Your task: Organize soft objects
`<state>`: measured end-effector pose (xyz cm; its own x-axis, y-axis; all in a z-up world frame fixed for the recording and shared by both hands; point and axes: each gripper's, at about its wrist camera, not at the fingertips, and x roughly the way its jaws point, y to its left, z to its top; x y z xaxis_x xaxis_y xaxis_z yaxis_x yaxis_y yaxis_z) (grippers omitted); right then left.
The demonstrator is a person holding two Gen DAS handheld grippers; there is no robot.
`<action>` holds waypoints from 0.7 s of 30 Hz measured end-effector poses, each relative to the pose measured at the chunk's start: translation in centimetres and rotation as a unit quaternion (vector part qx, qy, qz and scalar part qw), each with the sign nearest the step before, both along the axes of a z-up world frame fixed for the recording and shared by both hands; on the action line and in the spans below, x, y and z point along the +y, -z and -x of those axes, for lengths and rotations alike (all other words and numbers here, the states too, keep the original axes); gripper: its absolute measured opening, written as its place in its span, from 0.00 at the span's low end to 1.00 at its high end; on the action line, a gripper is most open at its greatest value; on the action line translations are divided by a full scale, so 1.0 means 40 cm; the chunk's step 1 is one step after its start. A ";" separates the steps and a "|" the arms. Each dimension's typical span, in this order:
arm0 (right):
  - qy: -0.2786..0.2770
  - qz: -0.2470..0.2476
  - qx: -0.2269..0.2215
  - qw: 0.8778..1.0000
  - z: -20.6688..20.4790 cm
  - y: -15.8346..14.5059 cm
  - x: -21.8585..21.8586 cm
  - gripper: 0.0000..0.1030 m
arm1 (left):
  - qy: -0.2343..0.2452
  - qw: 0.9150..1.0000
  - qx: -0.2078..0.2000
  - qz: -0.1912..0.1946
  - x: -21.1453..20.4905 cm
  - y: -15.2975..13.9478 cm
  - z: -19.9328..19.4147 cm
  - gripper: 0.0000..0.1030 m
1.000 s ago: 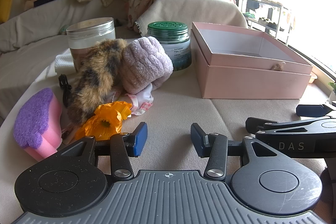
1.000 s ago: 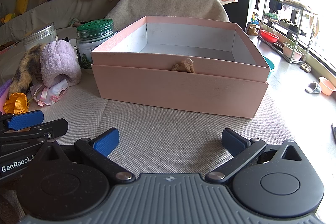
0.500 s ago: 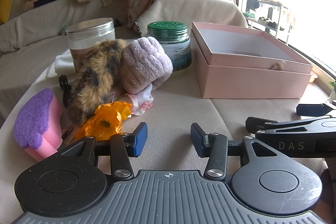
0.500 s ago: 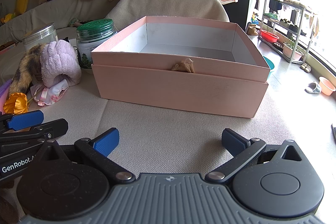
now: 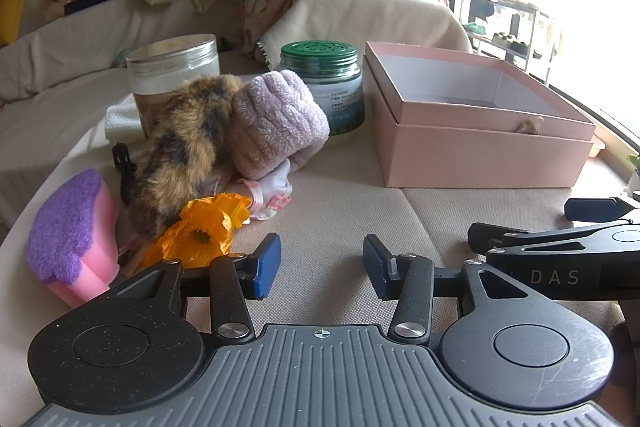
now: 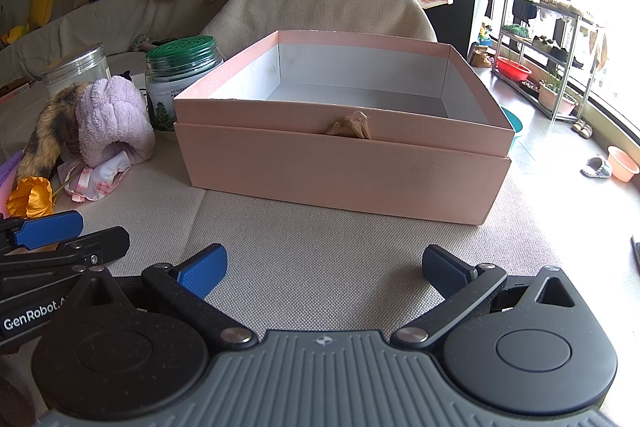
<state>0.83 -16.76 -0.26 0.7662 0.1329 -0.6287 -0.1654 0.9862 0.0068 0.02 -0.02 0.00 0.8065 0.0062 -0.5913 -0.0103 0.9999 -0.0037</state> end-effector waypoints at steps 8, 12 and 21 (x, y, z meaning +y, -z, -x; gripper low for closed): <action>-0.014 0.002 0.007 1.000 -0.010 0.002 -0.001 1.00 | 0.001 1.000 -0.001 0.003 -0.001 -0.008 0.002 0.49; -0.017 0.006 0.028 0.999 -0.025 -0.011 -0.001 1.00 | 0.028 0.999 -0.002 0.029 0.015 -0.010 0.014 0.48; -0.025 0.011 0.039 0.999 -0.028 -0.013 0.002 1.00 | -0.023 0.994 -0.100 0.025 0.172 -0.143 0.129 0.49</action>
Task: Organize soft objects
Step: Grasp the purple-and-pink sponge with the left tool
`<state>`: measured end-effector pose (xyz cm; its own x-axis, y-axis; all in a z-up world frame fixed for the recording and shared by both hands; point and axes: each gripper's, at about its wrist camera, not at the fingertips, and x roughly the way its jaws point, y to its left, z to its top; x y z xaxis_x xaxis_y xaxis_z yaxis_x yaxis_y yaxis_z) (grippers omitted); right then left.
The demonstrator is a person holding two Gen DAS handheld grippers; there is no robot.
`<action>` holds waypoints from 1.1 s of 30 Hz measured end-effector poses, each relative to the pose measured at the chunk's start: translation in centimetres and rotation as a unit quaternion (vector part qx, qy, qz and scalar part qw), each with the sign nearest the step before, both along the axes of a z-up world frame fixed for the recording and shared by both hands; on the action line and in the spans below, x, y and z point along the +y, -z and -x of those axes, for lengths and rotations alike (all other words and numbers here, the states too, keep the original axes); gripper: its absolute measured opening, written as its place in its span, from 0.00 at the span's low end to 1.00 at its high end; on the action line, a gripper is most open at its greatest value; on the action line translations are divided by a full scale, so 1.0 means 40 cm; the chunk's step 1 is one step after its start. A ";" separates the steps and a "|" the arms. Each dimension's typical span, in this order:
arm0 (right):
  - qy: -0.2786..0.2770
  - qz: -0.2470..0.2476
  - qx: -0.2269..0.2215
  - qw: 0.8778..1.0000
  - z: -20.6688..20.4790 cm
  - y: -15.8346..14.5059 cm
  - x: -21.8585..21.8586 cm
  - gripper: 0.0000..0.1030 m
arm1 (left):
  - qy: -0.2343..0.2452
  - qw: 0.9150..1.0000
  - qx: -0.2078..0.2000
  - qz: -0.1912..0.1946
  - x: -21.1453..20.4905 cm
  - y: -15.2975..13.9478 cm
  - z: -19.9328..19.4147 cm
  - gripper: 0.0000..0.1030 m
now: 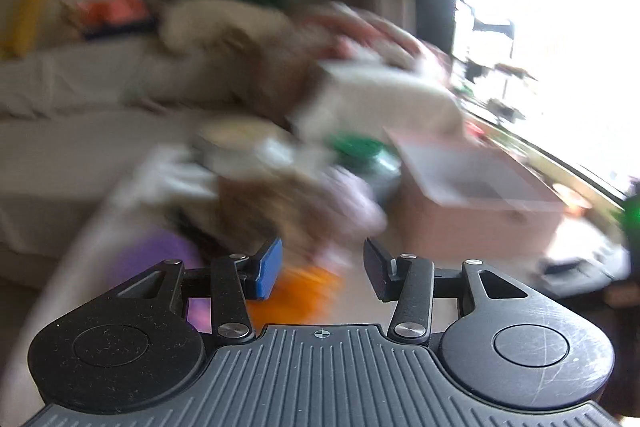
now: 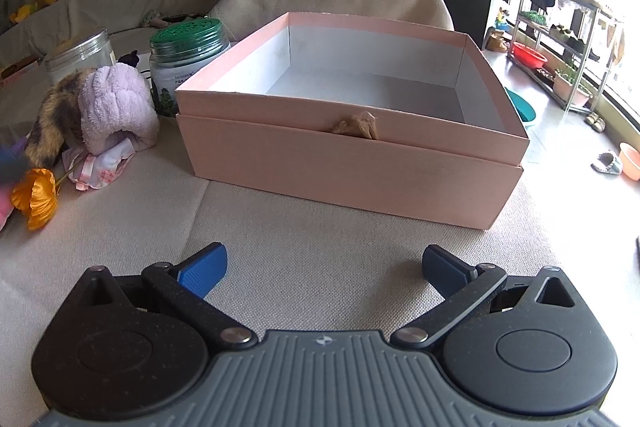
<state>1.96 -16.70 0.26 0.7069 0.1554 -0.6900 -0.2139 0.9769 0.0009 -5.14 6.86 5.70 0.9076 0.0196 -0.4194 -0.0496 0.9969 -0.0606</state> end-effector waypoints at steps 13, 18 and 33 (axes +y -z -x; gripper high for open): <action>-0.011 0.000 0.000 1.000 0.002 -0.001 -0.005 1.00 | -0.112 0.980 0.091 0.140 0.272 0.073 -0.070 0.48; -0.011 0.000 0.000 1.000 0.003 -0.001 -0.005 1.00 | -0.047 0.994 0.077 0.052 0.197 0.074 -0.086 0.49; -0.011 -0.001 0.000 1.000 0.002 -0.001 -0.004 1.00 | 0.042 0.994 0.079 0.064 0.156 0.036 -0.062 0.49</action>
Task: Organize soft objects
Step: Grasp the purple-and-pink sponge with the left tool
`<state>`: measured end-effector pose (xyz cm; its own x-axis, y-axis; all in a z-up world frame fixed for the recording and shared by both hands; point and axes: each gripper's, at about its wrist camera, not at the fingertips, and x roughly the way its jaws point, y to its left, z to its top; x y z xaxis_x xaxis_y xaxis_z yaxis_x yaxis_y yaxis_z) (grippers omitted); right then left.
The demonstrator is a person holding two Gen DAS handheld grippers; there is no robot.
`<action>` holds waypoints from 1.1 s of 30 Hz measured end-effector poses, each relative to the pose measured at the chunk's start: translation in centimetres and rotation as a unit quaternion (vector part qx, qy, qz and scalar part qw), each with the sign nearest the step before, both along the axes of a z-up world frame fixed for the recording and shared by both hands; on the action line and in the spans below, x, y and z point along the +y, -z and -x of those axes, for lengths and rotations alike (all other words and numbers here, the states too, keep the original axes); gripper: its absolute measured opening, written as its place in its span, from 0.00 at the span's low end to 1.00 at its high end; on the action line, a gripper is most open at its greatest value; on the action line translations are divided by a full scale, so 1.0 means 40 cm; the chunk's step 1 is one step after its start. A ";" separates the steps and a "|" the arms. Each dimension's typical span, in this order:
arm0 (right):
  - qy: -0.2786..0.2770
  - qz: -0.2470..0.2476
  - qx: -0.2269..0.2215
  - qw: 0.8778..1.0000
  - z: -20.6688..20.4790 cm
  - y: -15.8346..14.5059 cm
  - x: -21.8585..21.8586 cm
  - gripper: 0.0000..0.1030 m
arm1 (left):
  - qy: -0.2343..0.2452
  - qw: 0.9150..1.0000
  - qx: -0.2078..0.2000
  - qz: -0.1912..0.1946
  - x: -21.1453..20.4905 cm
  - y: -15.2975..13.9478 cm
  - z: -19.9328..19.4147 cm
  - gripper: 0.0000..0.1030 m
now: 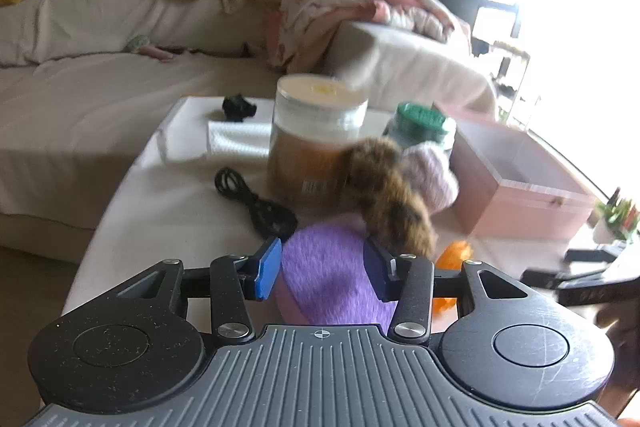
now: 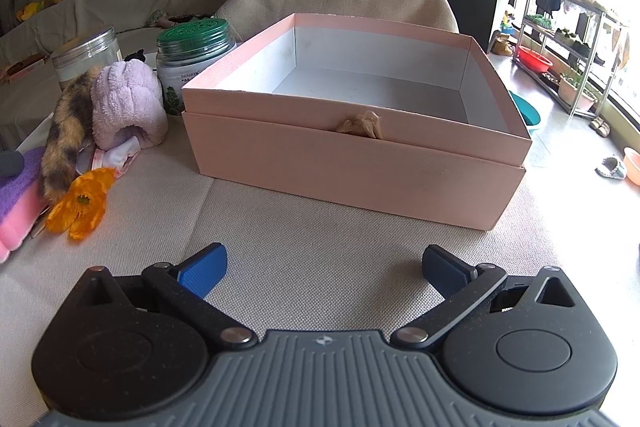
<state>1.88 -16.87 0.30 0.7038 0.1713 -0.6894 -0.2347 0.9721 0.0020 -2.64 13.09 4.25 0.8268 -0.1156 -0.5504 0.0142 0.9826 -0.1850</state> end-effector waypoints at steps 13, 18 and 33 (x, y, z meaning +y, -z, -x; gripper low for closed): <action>-0.081 -0.013 -0.040 0.996 0.052 -0.063 0.053 0.91 | 0.070 0.987 0.017 -0.145 -0.155 0.029 0.021 0.60; -0.181 0.005 -0.106 0.978 0.102 -0.101 0.160 0.91 | 0.082 0.991 0.008 -0.108 -0.128 0.036 0.035 0.77; -0.186 0.010 -0.088 0.979 0.119 -0.082 0.189 0.91 | -0.003 1.000 0.021 -0.011 0.028 0.067 -0.039 0.76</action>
